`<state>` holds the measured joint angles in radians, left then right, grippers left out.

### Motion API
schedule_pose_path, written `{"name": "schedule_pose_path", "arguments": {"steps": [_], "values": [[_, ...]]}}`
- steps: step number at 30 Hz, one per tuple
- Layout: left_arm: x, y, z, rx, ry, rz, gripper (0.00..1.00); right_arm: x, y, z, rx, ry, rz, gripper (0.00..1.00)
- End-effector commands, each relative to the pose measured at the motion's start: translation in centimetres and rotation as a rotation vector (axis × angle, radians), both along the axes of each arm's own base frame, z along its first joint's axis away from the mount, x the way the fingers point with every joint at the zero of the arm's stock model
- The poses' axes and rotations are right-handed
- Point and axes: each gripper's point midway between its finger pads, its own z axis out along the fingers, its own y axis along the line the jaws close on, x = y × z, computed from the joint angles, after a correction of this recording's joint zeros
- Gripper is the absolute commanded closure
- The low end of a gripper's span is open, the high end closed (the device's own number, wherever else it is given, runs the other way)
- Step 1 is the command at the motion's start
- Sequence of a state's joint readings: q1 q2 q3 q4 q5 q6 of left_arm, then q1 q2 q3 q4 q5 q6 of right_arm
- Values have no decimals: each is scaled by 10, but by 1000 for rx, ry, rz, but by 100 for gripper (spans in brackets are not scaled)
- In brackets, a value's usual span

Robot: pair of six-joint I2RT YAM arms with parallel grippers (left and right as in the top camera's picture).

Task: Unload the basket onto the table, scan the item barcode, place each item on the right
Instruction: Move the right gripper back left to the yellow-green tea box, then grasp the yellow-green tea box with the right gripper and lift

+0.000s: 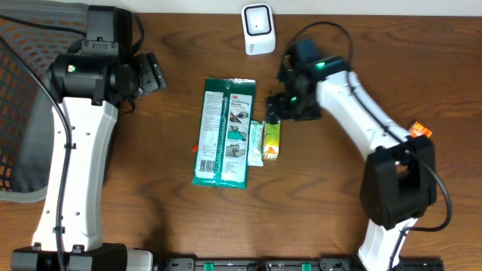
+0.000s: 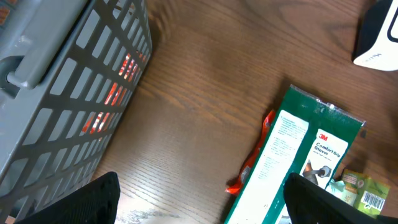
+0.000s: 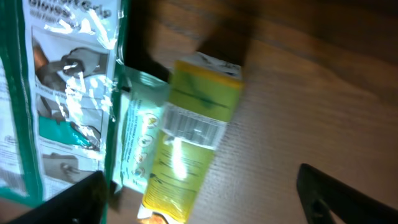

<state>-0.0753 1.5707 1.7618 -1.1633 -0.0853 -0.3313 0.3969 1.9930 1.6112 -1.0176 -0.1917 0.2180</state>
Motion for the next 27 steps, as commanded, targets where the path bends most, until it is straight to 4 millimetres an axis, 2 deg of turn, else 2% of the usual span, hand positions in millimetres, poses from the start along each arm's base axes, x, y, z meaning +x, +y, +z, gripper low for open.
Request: {"name": "schedule_pose_path", "arguments": {"steps": [1, 3, 7, 12, 15, 22, 27], "values": [[1, 3, 0, 20, 2, -5, 15, 5, 5, 5, -117, -85, -69, 1], [1, 3, 0, 20, 2, -5, 15, 3, 18, 6, -105, -102, -42, 1], [1, 3, 0, 20, 2, -5, 15, -7, 29, 5, -106, -85, -43, 1], [1, 3, 0, 20, 2, -5, 15, -16, 23, -2, -126, -47, -70, 7], [1, 3, 0, 20, 2, -5, 15, -15, 18, -13, -122, -37, -126, 18], [1, 3, 0, 20, 2, -5, 15, -25, 17, -40, -117, -23, -134, 22], [1, 3, 0, 20, 2, -5, 16, -18, 0, -43, -197, -64, -150, 38]]}}
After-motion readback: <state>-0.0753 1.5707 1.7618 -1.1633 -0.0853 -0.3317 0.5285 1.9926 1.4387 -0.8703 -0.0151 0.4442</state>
